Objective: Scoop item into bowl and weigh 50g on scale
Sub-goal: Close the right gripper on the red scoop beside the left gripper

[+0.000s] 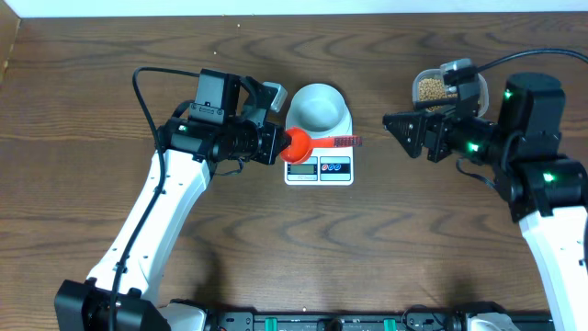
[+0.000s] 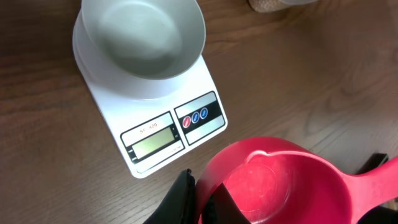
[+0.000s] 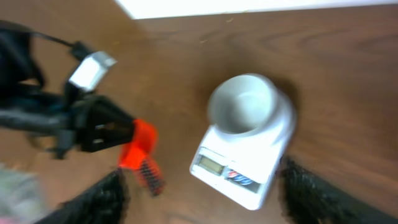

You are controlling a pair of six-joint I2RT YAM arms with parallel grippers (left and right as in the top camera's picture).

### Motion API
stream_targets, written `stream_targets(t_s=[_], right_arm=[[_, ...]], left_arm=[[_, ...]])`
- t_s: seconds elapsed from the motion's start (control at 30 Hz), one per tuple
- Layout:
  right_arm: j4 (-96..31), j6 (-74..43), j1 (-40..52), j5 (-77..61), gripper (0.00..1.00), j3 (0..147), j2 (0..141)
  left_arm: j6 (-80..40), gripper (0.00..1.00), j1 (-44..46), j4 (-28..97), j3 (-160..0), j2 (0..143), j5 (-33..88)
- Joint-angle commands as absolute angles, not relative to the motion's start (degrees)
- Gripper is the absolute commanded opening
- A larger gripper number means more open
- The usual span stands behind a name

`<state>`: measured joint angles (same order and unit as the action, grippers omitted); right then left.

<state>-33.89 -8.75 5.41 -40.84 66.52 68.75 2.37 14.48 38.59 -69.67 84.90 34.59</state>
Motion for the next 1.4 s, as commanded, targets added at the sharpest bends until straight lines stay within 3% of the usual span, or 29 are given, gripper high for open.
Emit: stream_targets(t_s=[0.0, 0.2, 0.53, 0.9, 1.37], right_arm=[[-33.9, -11.4, 6.2, -49.9, 0.52, 67.5, 72.9], [-30.9, -14.8, 10.1, -50.0, 0.43, 67.5, 78.4], [-27.2, -18.5, 17.5, -49.4, 0.41, 67.5, 80.2], [-27.3, -21.2, 20.0, -49.5, 0.22, 67.5, 83.3], [-30.0, -22.7, 19.9, -49.5, 0.26, 67.5, 83.3]], left_arm=[[-0.8, 0.07, 14.6, 37.8, -68.8, 85.2, 35.9], [-0.8, 0.07, 14.6, 37.4, -68.8, 85.2, 37.1], [-0.8, 0.07, 15.0, 37.4, -68.8, 85.2, 37.1], [0.4, 0.07, 18.2, 37.4, -68.8, 85.2, 36.6], [0.4, 0.07, 18.2, 37.0, -68.8, 85.2, 28.9]])
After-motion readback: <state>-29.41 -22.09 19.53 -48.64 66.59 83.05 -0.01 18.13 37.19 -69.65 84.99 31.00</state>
